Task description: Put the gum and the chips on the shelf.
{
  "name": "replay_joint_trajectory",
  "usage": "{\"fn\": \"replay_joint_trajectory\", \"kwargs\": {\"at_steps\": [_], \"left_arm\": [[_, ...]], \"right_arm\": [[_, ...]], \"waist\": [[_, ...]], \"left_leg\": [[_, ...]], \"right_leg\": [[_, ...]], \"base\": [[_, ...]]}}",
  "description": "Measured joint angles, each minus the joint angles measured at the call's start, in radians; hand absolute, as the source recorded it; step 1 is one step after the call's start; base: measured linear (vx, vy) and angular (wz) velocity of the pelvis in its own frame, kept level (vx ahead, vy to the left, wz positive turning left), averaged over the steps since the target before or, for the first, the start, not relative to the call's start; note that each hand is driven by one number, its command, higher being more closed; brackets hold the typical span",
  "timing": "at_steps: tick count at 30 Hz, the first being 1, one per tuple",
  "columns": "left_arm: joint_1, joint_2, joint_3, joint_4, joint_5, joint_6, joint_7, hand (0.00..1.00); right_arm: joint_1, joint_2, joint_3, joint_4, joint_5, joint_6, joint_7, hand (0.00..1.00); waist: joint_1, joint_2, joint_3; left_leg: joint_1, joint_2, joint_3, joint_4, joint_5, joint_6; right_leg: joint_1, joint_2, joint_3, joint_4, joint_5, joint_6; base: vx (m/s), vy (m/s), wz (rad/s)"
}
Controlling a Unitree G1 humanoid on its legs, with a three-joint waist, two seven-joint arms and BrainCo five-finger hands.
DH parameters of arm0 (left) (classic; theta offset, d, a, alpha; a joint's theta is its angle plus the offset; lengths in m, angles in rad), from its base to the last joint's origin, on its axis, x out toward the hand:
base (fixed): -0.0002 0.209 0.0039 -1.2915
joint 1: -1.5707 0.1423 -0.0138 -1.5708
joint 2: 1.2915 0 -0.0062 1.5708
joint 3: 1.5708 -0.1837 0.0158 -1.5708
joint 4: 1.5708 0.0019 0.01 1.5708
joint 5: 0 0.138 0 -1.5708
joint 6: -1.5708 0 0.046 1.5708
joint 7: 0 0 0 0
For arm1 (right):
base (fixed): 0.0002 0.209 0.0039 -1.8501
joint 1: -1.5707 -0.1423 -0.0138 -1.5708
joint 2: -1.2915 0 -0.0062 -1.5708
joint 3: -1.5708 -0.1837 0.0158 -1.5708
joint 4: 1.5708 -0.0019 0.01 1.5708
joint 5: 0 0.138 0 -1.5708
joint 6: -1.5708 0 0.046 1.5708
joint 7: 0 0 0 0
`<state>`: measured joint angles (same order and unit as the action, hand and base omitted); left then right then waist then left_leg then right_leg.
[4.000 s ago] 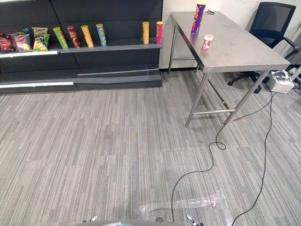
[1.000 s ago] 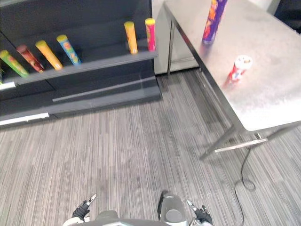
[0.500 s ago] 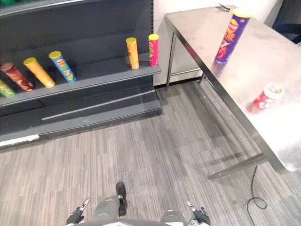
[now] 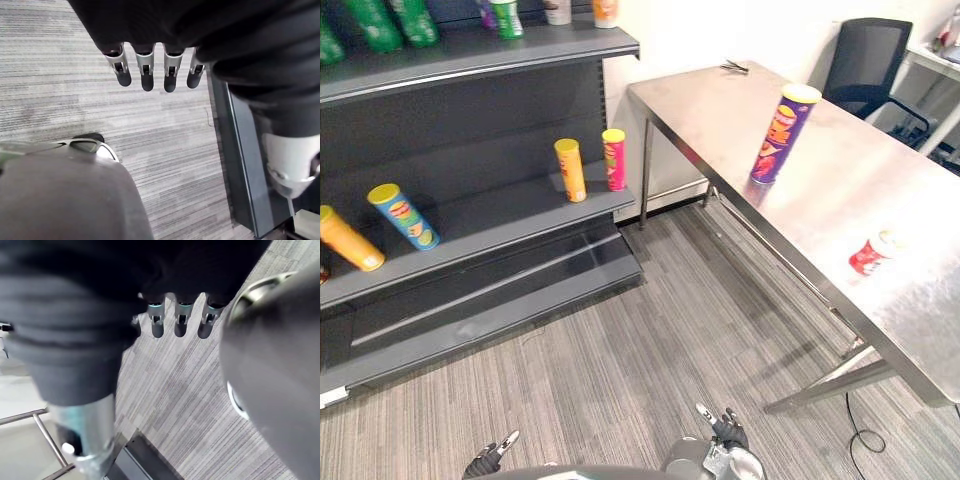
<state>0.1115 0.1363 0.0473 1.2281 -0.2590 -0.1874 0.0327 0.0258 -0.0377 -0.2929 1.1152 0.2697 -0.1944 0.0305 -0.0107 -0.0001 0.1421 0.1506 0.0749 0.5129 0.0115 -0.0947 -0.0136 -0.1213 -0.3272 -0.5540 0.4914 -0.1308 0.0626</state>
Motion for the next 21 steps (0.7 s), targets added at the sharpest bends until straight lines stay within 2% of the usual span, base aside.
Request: {"fn": "replay_joint_trajectory", "kwargs": {"at_steps": [2,3,7,11,15,17,19,20,21], "left_arm": [[-0.004,-0.016,0.000,0.004,0.007,0.004,-0.001,0.00],[-0.005,-0.019,0.000,0.005,0.007,0.005,-0.001,0.00],[-0.004,-0.034,0.035,0.002,0.047,0.016,-0.010,0.00],[0.001,-0.034,0.040,-0.019,0.046,0.016,-0.018,0.00],[-0.003,-0.025,0.040,-0.026,0.046,0.018,-0.017,0.00],[-0.008,-0.025,0.040,-0.026,0.043,0.023,-0.015,0.00],[-0.017,-0.020,0.040,-0.028,0.036,0.023,-0.013,0.00],[-0.024,-0.014,0.040,-0.032,0.031,0.023,-0.010,0.00],[-0.029,-0.011,0.042,-0.045,0.024,0.021,-0.007,0.00]], "right_arm": [[-0.021,-0.027,0.030,0.002,-0.029,0.001,-0.001,0.00],[-0.021,-0.031,0.033,0.002,-0.030,0.002,-0.001,0.00],[0.018,-0.042,0.040,0.001,-0.032,0.006,-0.003,0.00],[0.014,-0.031,0.046,0.001,-0.031,0.007,0.001,0.00],[0.021,-0.029,0.031,0.000,-0.030,0.009,0.001,0.00],[0.018,-0.032,0.021,0.000,-0.023,0.008,-0.002,0.00],[0.017,-0.030,0.014,0.000,0.005,0.007,-0.002,0.00],[0.020,-0.029,0.013,0.001,0.018,0.007,-0.001,0.00],[0.027,-0.035,0.011,0.004,0.035,0.006,-0.001,0.00]], "waist": [[-0.009,0.040,0.010],[-0.012,0.045,0.014],[-0.013,0.044,0.017],[-0.011,0.044,0.006],[-0.015,0.032,0.005],[-0.015,0.032,0.007],[-0.017,0.023,0.012],[-0.018,0.014,0.017],[-0.019,0.012,0.018]], "left_leg": [[-0.010,0.013,0.045,-0.032,0.018,-0.025],[-0.007,0.014,0.055,-0.035,0.021,-0.030],[0.046,0.027,0.050,-0.046,0.027,-0.044],[0.014,0.047,0.059,-0.043,0.017,-0.059],[-0.007,0.053,0.099,-0.024,0.007,-0.074],[-0.009,0.055,0.142,-0.010,-0.003,-0.089],[-0.017,0.064,0.193,0.060,-0.022,-0.119],[-0.037,0.087,0.207,0.151,-0.036,-0.140],[-0.094,0.160,0.218,0.361,-0.048,-0.153]], "right_leg": [[0.017,0.067,-0.015,-0.137,0.000,-0.004],[0.022,0.077,-0.012,-0.155,0.000,-0.005],[0.092,0.113,-0.013,-0.223,0.000,-0.006],[0.104,0.168,-0.010,-0.360,0.060,-0.005],[0.072,0.178,0.020,-0.375,0.075,-0.003],[0.023,0.171,0.060,-0.317,0.061,-0.020],[-0.032,0.151,0.114,-0.229,0.006,-0.029],[-0.043,0.143,0.136,-0.204,-0.018,-0.036],[-0.043,0.151,0.169,-0.200,-0.029,-0.043]], "base": [[0.09,-0.112,-0.71],[0.06,-0.138,-0.42],[0.02,-0.089,-0.11],[-0.07,-0.017,-0.05],[-0.03,0.001,-0.28],[-0.01,0.001,-0.68],[0.02,-0.032,-0.74],[0.06,-0.139,-0.67],[0.07,-0.167,-0.68]]}}
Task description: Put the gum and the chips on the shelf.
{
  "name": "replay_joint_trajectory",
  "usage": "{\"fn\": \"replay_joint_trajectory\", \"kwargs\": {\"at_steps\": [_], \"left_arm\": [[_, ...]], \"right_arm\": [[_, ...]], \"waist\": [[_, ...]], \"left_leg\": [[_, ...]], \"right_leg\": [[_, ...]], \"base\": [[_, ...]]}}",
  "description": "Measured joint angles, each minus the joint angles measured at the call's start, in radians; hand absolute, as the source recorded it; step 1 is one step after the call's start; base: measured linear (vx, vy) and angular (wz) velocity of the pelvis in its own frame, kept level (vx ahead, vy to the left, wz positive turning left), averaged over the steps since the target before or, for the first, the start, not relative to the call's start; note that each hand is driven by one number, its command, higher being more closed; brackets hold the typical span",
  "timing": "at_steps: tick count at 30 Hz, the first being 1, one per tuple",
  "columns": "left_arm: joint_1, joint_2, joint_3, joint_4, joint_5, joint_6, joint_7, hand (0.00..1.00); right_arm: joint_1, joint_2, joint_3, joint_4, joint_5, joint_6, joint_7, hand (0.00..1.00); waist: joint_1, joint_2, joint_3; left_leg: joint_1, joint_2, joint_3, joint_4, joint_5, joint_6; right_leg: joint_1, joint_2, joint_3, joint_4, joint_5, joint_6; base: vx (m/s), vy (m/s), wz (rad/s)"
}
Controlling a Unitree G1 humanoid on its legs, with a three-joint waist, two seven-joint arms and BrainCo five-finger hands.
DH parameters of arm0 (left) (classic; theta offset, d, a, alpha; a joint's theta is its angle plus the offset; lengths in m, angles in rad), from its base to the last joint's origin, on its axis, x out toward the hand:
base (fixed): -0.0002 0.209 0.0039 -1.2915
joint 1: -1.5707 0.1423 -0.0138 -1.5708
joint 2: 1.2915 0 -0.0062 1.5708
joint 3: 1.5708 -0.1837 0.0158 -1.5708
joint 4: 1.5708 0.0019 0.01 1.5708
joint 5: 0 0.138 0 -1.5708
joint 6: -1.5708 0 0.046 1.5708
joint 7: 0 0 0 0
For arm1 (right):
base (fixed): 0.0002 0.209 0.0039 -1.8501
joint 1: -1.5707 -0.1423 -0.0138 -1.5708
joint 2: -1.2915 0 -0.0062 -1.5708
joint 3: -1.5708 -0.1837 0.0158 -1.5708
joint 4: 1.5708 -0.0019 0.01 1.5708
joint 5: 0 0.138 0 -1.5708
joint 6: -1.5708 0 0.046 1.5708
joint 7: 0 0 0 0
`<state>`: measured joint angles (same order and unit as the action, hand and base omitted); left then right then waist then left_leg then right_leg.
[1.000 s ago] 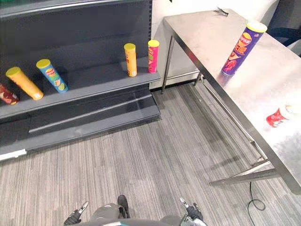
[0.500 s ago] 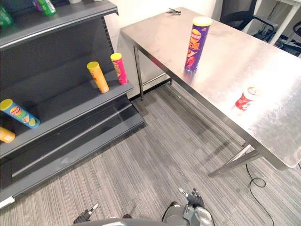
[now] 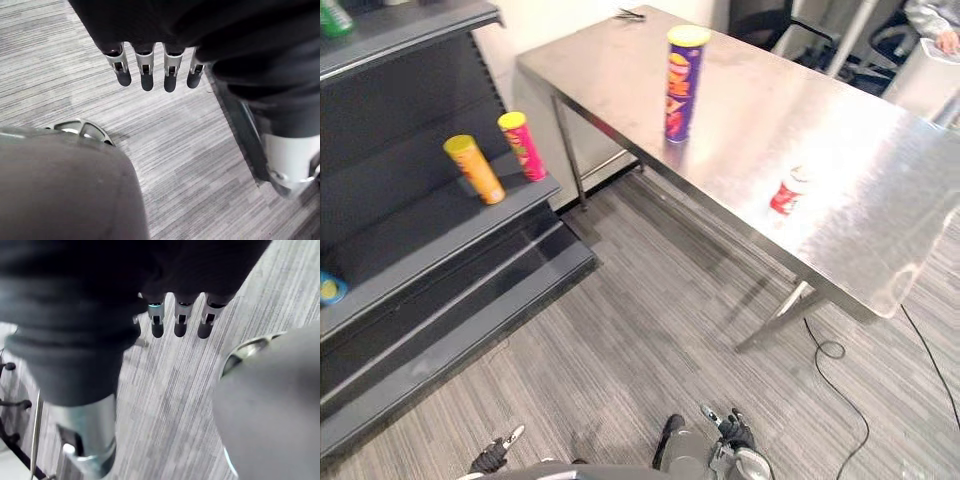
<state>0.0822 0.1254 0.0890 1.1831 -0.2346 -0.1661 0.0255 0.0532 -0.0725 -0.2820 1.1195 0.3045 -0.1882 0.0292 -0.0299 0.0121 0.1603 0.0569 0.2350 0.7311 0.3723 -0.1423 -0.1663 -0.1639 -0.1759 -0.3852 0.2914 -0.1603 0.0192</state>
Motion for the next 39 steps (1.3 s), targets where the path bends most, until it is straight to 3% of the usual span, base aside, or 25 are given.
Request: {"fn": "replay_joint_trajectory", "kwargs": {"at_steps": [3,4,5,7,9,12,14,17,18,19,20,21,23,24,28,33,38,39], "left_arm": [[0.002,-0.020,0.022,-0.011,-0.025,0.000,-0.001,0.00],[0.006,-0.032,0.040,-0.011,-0.047,-0.001,-0.001,0.00],[0.009,-0.033,0.040,-0.012,-0.073,-0.007,-0.002,0.00],[0.006,-0.035,0.055,-0.012,-0.077,-0.016,-0.004,0.00],[-0.001,-0.036,0.057,-0.013,-0.078,-0.025,-0.005,0.00],[-0.001,-0.037,0.068,-0.012,-0.078,-0.035,-0.008,0.00],[-0.001,-0.037,0.077,-0.010,-0.078,-0.040,-0.009,0.00],[0.002,-0.044,0.078,-0.001,-0.078,-0.044,-0.010,0.00],[0.001,-0.045,0.080,0.002,-0.079,-0.044,-0.011,0.00],[0.000,-0.029,0.078,0.001,-0.078,-0.043,-0.018,0.00],[0.000,-0.017,0.073,0.002,-0.076,-0.043,-0.021,0.00],[-0.005,-0.001,0.072,0.002,-0.076,-0.043,-0.026,0.00],[-0.015,0.010,0.065,0.011,-0.075,-0.042,-0.029,0.00],[-0.018,0.008,0.051,0.021,-0.075,-0.043,-0.030,0.00],[-0.020,0.004,-0.010,0.036,-0.072,-0.043,-0.032,0.00],[-0.020,-0.004,-0.025,0.037,-0.055,-0.043,-0.033,0.00],[-0.018,-0.022,-0.019,0.044,-0.026,-0.041,-0.043,0.00],[-0.017,-0.023,-0.017,0.045,-0.026,-0.040,-0.044,0.00]], "right_arm": [[0.016,-0.027,-0.005,0.017,0.019,-0.002,-0.001,0.00],[0.021,-0.044,-0.009,0.039,0.019,-0.002,-0.003,0.00],[0.038,-0.045,-0.027,0.041,0.024,-0.002,-0.005,0.00],[0.050,-0.056,-0.076,0.054,0.028,-0.002,-0.012,0.00],[0.065,-0.066,-0.115,0.081,0.029,0.001,-0.020,0.00],[0.088,-0.064,-0.181,0.084,0.028,0.002,-0.023,0.00],[0.084,-0.065,-0.195,0.074,0.028,0.000,-0.023,0.00],[0.081,-0.059,-0.220,0.073,0.027,0.000,-0.019,0.00],[0.081,-0.060,-0.220,0.073,0.026,0.000,-0.019,0.00],[0.079,-0.036,-0.221,0.074,0.026,0.000,-0.017,0.00],[0.082,-0.019,-0.221,0.074,0.026,0.000,-0.014,0.00],[0.082,0.012,-0.221,0.074,0.026,0.001,-0.004,0.00],[0.072,0.035,-0.221,0.075,0.025,0.002,0.003,0.00],[0.048,0.035,-0.220,0.075,0.022,0.002,0.003,0.00],[0.024,0.030,-0.221,0.076,0.016,0.004,0.003,0.00],[0.037,0.026,-0.250,0.080,0.011,0.008,0.002,0.00],[0.035,-0.050,-0.397,0.112,0.011,0.008,-0.007,0.00],[0.033,-0.059,-0.414,0.112,0.011,0.008,-0.008,0.00]], "waist": [[-0.001,0.028,0.008],[-0.001,0.049,0.004],[0.003,0.038,0.008],[0.001,0.034,0.011],[0.000,0.030,0.014],[-0.001,0.024,0.016],[-0.003,0.022,0.016],[-0.004,0.029,0.016],[-0.004,0.031,0.016],[-0.002,0.006,0.010],[-0.004,-0.010,0.004],[-0.008,-0.047,-0.006],[0.000,-0.061,-0.014],[0.002,-0.048,-0.011],[0.004,-0.016,-0.020],[0.003,0.007,-0.032],[0.004,0.038,-0.061],[0.004,0.033,-0.062]], "left_leg": [[-0.050,0.149,-0.010,0.297,0.023,0.035],[-0.061,0.188,-0.076,0.395,0.077,0.111],[-0.115,0.189,-0.181,0.481,0.105,0.103],[-0.176,0.137,-0.279,0.478,-0.002,0.072],[-0.220,0.097,-0.313,0.403,-0.036,0.070],[-0.228,0.026,-0.440,0.098,-0.039,0.060],[-0.226,-0.020,-0.570,-0.121,-0.006,0.050],[-0.189,-0.056,-0.658,-0.233,0.038,0.036],[-0.175,-0.056,-0.659,-0.237,0.069,0.029],[-0.158,-0.082,-0.623,-0.222,0.090,0.040],[-0.150,-0.099,-0.605,-0.227,0.081,0.049],[-0.141,-0.126,-0.571,-0.228,0.062,0.060],[-0.131,-0.144,-0.514,-0.225,0.041,0.081],[-0.102,-0.143,-0.442,-0.232,0.027,0.098],[-0.069,-0.139,-0.370,-0.232,0.026,0.103],[-0.021,-0.153,-0.365,-0.235,0.026,0.104],[-0.001,-0.139,-0.392,-0.292,0.027,0.102],[-0.001,-0.138,-0.392,-0.299,0.027,0.101]], "right_leg": [[0.030,0.062,0.051,0.002,-0.011,-0.019],[0.054,0.098,0.099,0.010,-0.025,-0.034],[0.075,0.113,0.153,0.007,-0.032,-0.045],[0.086,0.116,0.223,-0.003,-0.041,-0.061],[0.111,0.114,0.274,-0.021,-0.034,-0.050],[0.150,0.113,0.352,-0.053,-0.037,-0.030],[0.152,0.108,0.430,-0.053,-0.055,-0.001],[0.164,0.098,0.503,-0.040,-0.096,0.057],[0.172,0.098,0.515,-0.038,-0.108,0.068],[0.186,0.068,0.539,-0.036,-0.116,0.086],[0.189,0.046,0.534,-0.046,-0.111,0.091],[0.186,0.010,0.526,-0.065,-0.093,0.108],[0.178,-0.017,0.539,-0.098,-0.045,0.111],[0.162,-0.025,0.538,-0.116,0.020,0.113],[0.134,-0.038,0.411,-0.118,0.116,0.123],[0.179,-0.057,0.349,-0.154,0.124,0.122],[0.222,-0.036,0.273,-0.210,0.126,0.125],[0.221,-0.034,0.271,-0.214,0.126,0.125]], "base": [[0.12,-0.132,-0.82],[0.21,-0.101,-1.29],[0.25,-0.082,-1.29],[0.28,-0.025,-1.11],[0.24,0.008,-0.88],[0.20,0.100,-0.84],[0.23,0.214,-0.92],[0.31,0.388,-0.74],[0.29,0.399,-0.78],[0.24,0.307,-0.54],[0.28,0.328,-0.63],[0.26,0.291,-0.61],[0.25,0.308,-0.92],[0.20,0.252,-1.03],[0.16,0.171,-0.83],[0.12,0.013,-0.23],[0.08,-0.059,0.16],[0.04,-0.038,0.04]]}}
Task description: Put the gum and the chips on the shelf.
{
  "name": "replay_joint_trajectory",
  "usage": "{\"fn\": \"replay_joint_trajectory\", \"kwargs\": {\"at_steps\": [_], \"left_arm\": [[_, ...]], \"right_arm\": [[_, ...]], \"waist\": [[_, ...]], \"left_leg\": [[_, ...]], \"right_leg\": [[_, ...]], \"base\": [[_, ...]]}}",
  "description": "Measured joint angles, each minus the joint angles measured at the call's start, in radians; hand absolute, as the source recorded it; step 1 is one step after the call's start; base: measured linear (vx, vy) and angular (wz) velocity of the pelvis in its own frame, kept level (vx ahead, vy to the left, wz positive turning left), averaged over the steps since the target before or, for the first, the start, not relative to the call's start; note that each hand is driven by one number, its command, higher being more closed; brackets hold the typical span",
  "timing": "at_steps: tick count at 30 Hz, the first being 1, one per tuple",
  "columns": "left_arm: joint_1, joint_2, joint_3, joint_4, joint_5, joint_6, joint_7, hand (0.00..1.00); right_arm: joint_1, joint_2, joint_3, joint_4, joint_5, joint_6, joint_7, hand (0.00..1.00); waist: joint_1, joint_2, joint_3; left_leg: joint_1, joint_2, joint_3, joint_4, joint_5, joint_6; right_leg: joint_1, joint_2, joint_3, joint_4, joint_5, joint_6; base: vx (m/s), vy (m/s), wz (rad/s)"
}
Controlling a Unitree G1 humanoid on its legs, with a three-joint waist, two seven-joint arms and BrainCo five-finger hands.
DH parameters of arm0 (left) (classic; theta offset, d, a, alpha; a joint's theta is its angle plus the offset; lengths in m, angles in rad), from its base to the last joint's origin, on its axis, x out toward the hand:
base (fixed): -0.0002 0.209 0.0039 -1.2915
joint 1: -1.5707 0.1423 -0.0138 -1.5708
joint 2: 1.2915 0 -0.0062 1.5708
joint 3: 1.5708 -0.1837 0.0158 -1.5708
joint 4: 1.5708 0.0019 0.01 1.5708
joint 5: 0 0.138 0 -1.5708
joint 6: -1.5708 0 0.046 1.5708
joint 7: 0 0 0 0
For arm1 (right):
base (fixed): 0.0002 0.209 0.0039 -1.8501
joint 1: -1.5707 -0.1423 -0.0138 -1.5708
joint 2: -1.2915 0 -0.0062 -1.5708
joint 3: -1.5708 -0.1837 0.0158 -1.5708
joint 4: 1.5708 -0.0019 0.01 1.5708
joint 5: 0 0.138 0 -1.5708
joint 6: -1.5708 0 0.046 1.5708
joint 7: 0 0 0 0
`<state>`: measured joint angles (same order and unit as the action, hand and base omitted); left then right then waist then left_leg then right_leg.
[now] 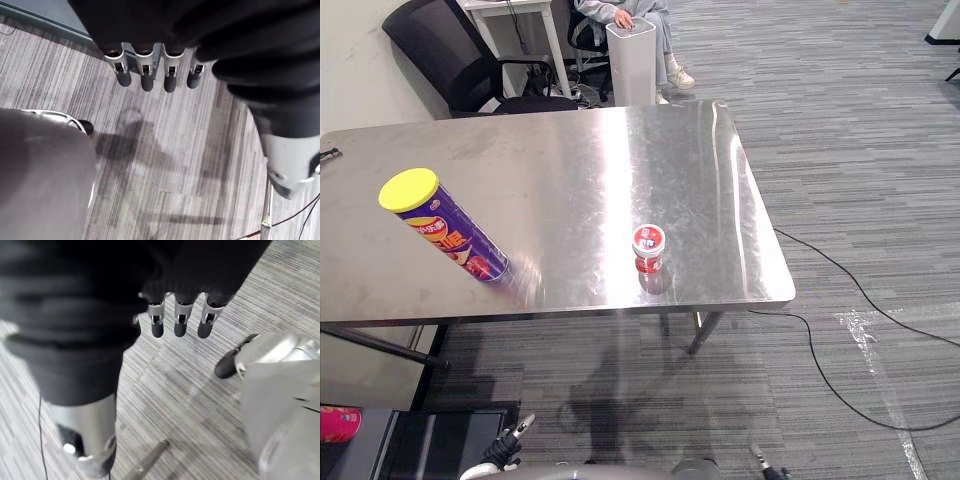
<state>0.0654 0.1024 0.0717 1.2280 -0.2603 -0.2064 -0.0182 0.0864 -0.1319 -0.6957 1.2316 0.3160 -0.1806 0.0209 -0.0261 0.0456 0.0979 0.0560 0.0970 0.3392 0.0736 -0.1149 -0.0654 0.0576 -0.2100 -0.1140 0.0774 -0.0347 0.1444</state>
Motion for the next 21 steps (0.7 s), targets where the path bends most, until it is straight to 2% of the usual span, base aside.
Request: {"fn": "replay_joint_trajectory", "kwargs": {"at_steps": [2,6,8,11,12,13,14,17,21], "left_arm": [[0.001,-0.001,0.005,-0.001,0.000,0.000,-0.007,0.00],[0.006,-0.003,0.013,-0.008,0.000,0.000,-0.009,0.00],[0.012,-0.004,0.013,-0.016,0.000,0.000,-0.009,0.00],[0.023,-0.006,0.013,-0.040,0.000,-0.001,-0.009,0.00],[0.027,-0.012,0.014,-0.054,-0.001,-0.002,-0.010,0.00],[0.028,-0.013,0.014,-0.057,-0.001,-0.002,-0.010,0.00],[0.030,-0.012,0.013,-0.063,-0.001,-0.002,-0.011,0.00],[0.042,-0.016,0.010,-0.087,0.000,-0.002,-0.012,0.00],[0.046,-0.016,0.004,-0.096,0.000,-0.002,-0.021,0.00]], "right_arm": [[-0.020,-0.041,-0.064,-0.003,0.001,0.000,-0.012,0.00],[-0.037,-0.095,-0.089,-0.083,0.018,-0.003,-0.038,0.00],[-0.037,-0.111,-0.086,-0.178,0.016,-0.007,-0.056,0.00],[-0.035,-0.130,-0.078,-0.426,-0.003,-0.018,-0.106,0.00],[-0.034,-0.139,-0.064,-0.551,-0.042,-0.032,-0.137,0.00],[-0.034,-0.140,-0.057,-0.578,-0.046,-0.035,-0.143,0.00],[-0.032,-0.146,-0.033,-0.677,-0.094,-0.043,-0.160,0.00],[-0.040,-0.162,0.009,-0.829,-0.196,-0.067,-0.173,0.00],[-0.037,-0.168,0.109,-0.985,-0.239,-0.074,-0.160,0.00]], "waist": [[0.000,0.003,-0.005],[0.000,0.006,-0.006],[-0.002,0.005,-0.006],[-0.004,0.005,-0.006],[-0.006,0.006,-0.006],[-0.006,0.006,-0.006],[-0.007,0.006,-0.007],[-0.006,0.005,-0.007],[-0.008,0.005,-0.007]], "left_leg": [[0.000,0.001,0.003,-0.012,0.000,0.000],[-0.001,0.001,0.007,-0.020,0.001,-0.001],[-0.002,-0.001,0.007,-0.020,0.001,-0.001],[-0.010,-0.005,0.005,-0.020,0.001,-0.001],[-0.022,-0.006,0.005,-0.020,0.001,-0.001],[-0.024,-0.006,0.005,-0.020,0.001,-0.001],[-0.035,-0.004,0.004,-0.019,0.001,-0.001],[-0.036,0.000,0.001,-0.017,0.002,-0.002],[-0.037,0.000,-0.008,-0.017,0.004,-0.004]], "right_leg": [[-0.001,0.003,0.000,-0.015,0.003,0.004],[-0.001,0.005,0.001,-0.049,0.030,0.015],[-0.001,0.005,0.002,-0.061,0.043,0.011],[-0.007,0.001,0.001,-0.068,0.051,0.015],[-0.021,0.001,0.001,-0.066,0.051,0.015],[-0.024,0.001,0.001,-0.066,0.051,0.015],[-0.034,0.002,0.001,-0.066,0.051,0.015],[-0.031,0.005,-0.004,-0.066,0.051,0.015],[-0.028,0.005,-0.015,-0.065,0.051,0.015]], "base": [[0.03,-0.035,-0.04],[0.00,-0.020,-0.14],[-0.02,-0.019,-0.12],[-0.03,-0.029,-0.02],[-0.04,-0.033,0.02],[-0.05,-0.042,-0.01],[-0.03,-0.032,0.00],[-0.04,-0.056,0.05],[-0.04,-0.056,0.04]]}}
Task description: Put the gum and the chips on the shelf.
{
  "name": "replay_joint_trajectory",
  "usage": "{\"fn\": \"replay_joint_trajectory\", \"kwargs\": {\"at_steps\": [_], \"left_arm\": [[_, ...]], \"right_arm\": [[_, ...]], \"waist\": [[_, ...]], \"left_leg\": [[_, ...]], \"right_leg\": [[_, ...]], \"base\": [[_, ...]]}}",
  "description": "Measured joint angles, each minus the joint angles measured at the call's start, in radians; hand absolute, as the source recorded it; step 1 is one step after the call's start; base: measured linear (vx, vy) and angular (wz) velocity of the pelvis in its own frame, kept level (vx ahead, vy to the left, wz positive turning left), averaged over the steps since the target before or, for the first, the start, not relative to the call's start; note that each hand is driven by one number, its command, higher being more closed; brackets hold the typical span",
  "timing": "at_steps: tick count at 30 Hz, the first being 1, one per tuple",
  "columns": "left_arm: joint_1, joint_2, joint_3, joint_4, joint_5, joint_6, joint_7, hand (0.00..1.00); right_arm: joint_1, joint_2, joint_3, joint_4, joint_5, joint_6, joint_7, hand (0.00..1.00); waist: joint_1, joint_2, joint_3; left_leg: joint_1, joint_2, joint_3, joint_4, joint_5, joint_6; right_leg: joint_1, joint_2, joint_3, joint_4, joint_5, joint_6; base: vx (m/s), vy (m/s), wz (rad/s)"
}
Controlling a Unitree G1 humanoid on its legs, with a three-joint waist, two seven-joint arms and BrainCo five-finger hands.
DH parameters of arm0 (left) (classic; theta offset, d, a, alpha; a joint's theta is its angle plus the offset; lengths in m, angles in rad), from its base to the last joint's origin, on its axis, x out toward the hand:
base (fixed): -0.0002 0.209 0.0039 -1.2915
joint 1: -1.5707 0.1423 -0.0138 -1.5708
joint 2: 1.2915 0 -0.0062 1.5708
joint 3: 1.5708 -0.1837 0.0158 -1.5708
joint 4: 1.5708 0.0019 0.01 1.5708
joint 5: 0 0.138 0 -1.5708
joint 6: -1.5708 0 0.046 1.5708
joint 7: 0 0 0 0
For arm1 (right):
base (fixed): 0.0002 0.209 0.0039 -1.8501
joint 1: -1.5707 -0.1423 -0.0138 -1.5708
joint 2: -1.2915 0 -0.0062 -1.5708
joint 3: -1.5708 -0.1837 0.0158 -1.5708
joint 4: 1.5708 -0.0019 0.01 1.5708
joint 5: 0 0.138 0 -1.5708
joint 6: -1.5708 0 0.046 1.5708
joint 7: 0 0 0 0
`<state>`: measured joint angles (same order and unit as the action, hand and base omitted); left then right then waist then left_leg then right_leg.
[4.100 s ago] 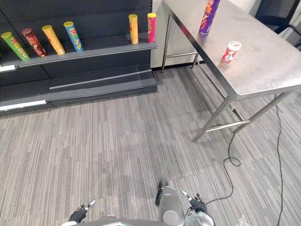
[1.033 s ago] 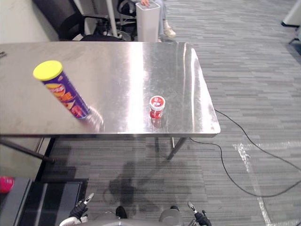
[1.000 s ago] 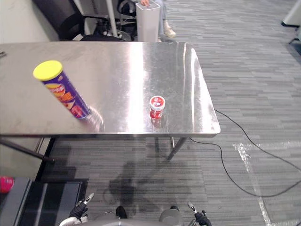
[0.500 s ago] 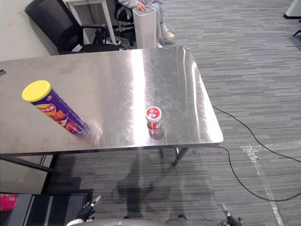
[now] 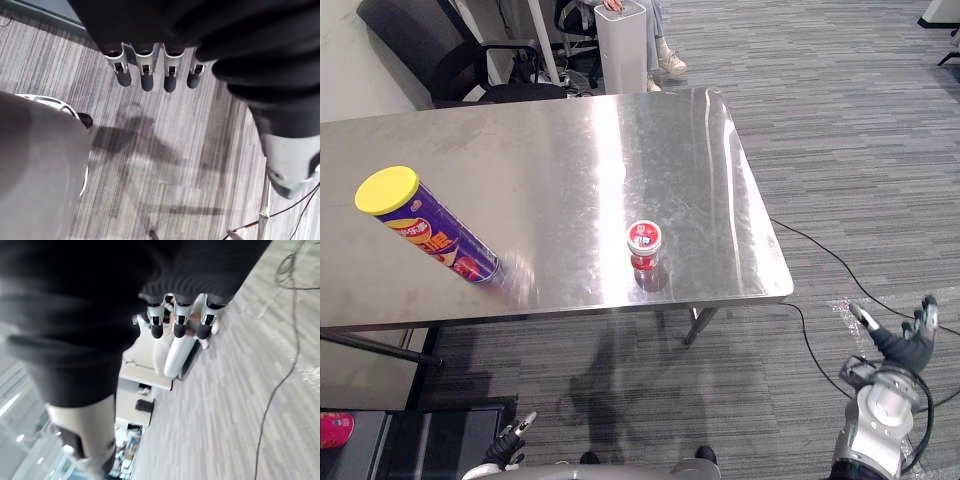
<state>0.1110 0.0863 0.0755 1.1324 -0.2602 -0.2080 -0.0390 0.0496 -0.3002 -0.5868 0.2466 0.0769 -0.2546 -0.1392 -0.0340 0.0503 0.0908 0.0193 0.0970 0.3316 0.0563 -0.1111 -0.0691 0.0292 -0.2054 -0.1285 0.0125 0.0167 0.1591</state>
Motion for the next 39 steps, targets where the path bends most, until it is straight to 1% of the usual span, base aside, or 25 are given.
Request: {"fn": "replay_joint_trajectory", "kwargs": {"at_steps": [2,4,5,8,9,12,20,25,28,31,32,33,34,37,39], "left_arm": [[0.001,0.000,-0.004,-0.004,0.001,0.001,-0.007,0.00],[0.006,0.001,-0.010,-0.016,0.002,0.002,-0.008,0.00],[0.011,0.003,-0.011,-0.024,0.002,0.002,-0.009,0.00],[0.012,0.006,-0.011,-0.028,0.007,0.002,-0.010,0.00],[0.012,0.005,-0.014,-0.029,0.013,0.003,-0.010,0.00],[0.010,0.006,-0.031,-0.037,0.040,0.002,-0.009,0.00],[0.009,0.007,-0.039,-0.037,0.044,0.003,-0.009,0.00],[0.008,0.019,-0.042,-0.036,0.050,0.006,-0.009,0.00],[0.006,0.017,-0.043,-0.037,0.080,0.011,-0.009,0.00],[0.006,0.021,-0.055,-0.037,0.087,0.014,-0.009,0.00],[0.002,0.027,-0.064,-0.037,0.086,0.014,-0.009,0.00],[0.000,0.029,-0.079,-0.035,0.087,0.015,-0.007,0.00],[0.000,0.029,-0.080,-0.034,0.087,0.015,-0.007,0.00],[0.001,0.026,-0.081,-0.034,0.087,0.015,-0.006,0.00],[0.002,0.026,-0.081,-0.033,0.087,0.015,-0.005,0.00]], "right_arm": [[0.026,-0.001,0.077,-0.113,-0.002,-0.003,0.047,0.00],[0.035,-0.001,0.111,-0.165,-0.013,-0.013,0.083,0.00],[0.035,-0.001,0.133,-0.176,-0.031,-0.019,0.103,0.00],[0.043,-0.001,0.203,-0.199,-0.029,-0.019,0.147,0.00],[0.054,-0.001,0.232,-0.216,-0.029,-0.020,0.168,0.00],[0.066,-0.001,0.256,-0.242,-0.029,-0.020,0.195,0.00],[0.061,-0.007,0.345,-0.274,-0.027,-0.020,0.215,0.00],[0.053,-0.008,0.409,-0.280,-0.019,-0.020,0.237,0.00],[0.040,-0.009,0.451,-0.280,-0.018,-0.020,0.252,0.00],[0.010,-0.009,0.491,-0.277,-0.019,-0.020,0.253,0.00],[0.002,-0.009,0.503,-0.270,-0.019,-0.019,0.252,0.00],[-0.013,-0.009,0.520,-0.263,-0.019,-0.016,0.251,0.00],[-0.015,-0.010,0.522,-0.263,-0.019,-0.016,0.250,0.00],[-0.028,-0.009,0.531,-0.235,-0.018,-0.014,0.232,0.00],[-0.043,-0.009,0.542,-0.229,-0.018,-0.014,0.216,0.00]], "waist": [[-0.003,-0.001,0.000],[-0.003,-0.005,-0.001],[-0.004,-0.013,-0.005],[-0.002,-0.029,-0.016],[0.000,-0.032,-0.021],[0.005,-0.033,-0.022],[0.007,-0.034,-0.026],[0.006,-0.056,-0.040],[0.009,-0.056,-0.040],[0.009,-0.056,-0.040],[0.011,-0.063,-0.041],[0.011,-0.058,-0.043],[0.011,-0.056,-0.045],[0.016,-0.054,-0.045],[0.016,-0.053,-0.045]], "left_leg": [[0.000,0.000,-0.015,0.000,0.000,0.000],[0.001,0.000,-0.019,0.003,0.000,0.000],[0.002,0.000,-0.021,0.006,0.000,0.000],[0.001,0.001,-0.025,0.016,0.000,0.000],[0.001,0.001,-0.032,0.016,0.000,0.000],[0.001,0.002,-0.041,0.016,0.000,0.000],[-0.003,0.000,-0.044,0.013,0.006,0.001],[-0.016,-0.004,-0.067,-0.025,0.059,-0.003],[-0.017,0.000,-0.075,-0.043,0.065,-0.001],[-0.016,-0.010,-0.096,-0.080,0.091,0.000],[-0.015,-0.020,-0.100,-0.106,0.114,0.002],[-0.014,-0.030,-0.110,-0.141,0.146,0.004],[-0.014,-0.029,-0.118,-0.153,0.155,0.007],[-0.016,-0.021,-0.137,-0.158,0.166,-0.003],[-0.023,-0.020,-0.152,-0.159,0.166,-0.002]], "right_leg": [[0.003,0.000,-0.004,0.004,0.000,0.000],[0.009,0.000,-0.010,0.007,0.000,0.000],[0.012,-0.001,-0.015,0.008,0.000,0.000],[0.017,-0.001,-0.021,0.008,0.000,0.000],[0.021,-0.001,-0.027,0.008,0.000,0.000],[0.027,0.000,-0.031,0.007,0.000,0.000],[0.025,0.001,-0.035,0.004,0.000,0.000],[0.010,0.003,-0.055,0.001,0.000,0.000],[0.011,0.014,-0.063,-0.015,-0.001,0.000],[0.010,0.011,-0.086,-0.034,-0.005,-0.003],[0.008,0.005,-0.094,-0.043,-0.019,-0.005],[-0.004,0.005,-0.103,-0.041,-0.029,-0.008],[-0.008,0.008,-0.108,-0.038,-0.031,-0.008],[-0.007,0.014,-0.125,-0.025,-0.040,-0.012],[-0.007,0.017,-0.123,-0.026,-0.040,-0.012]], "base": [[-0.03,-0.043,0.09],[-0.03,-0.032,0.11],[-0.03,-0.031,0.10],[-0.03,-0.039,0.04],[-0.03,-0.042,0.06],[-0.04,-0.035,0.11],[-0.06,-0.028,0.00],[-0.10,-0.059,0.10],[-0.14,-0.065,0.06],[-0.18,-0.054,0.04],[-0.25,-0.069,0.15],[-0.26,-0.059,0.17],[-0.21,-0.046,0.20],[-0.18,-0.023,0.19],[-0.11,-0.002,0.11]]}}
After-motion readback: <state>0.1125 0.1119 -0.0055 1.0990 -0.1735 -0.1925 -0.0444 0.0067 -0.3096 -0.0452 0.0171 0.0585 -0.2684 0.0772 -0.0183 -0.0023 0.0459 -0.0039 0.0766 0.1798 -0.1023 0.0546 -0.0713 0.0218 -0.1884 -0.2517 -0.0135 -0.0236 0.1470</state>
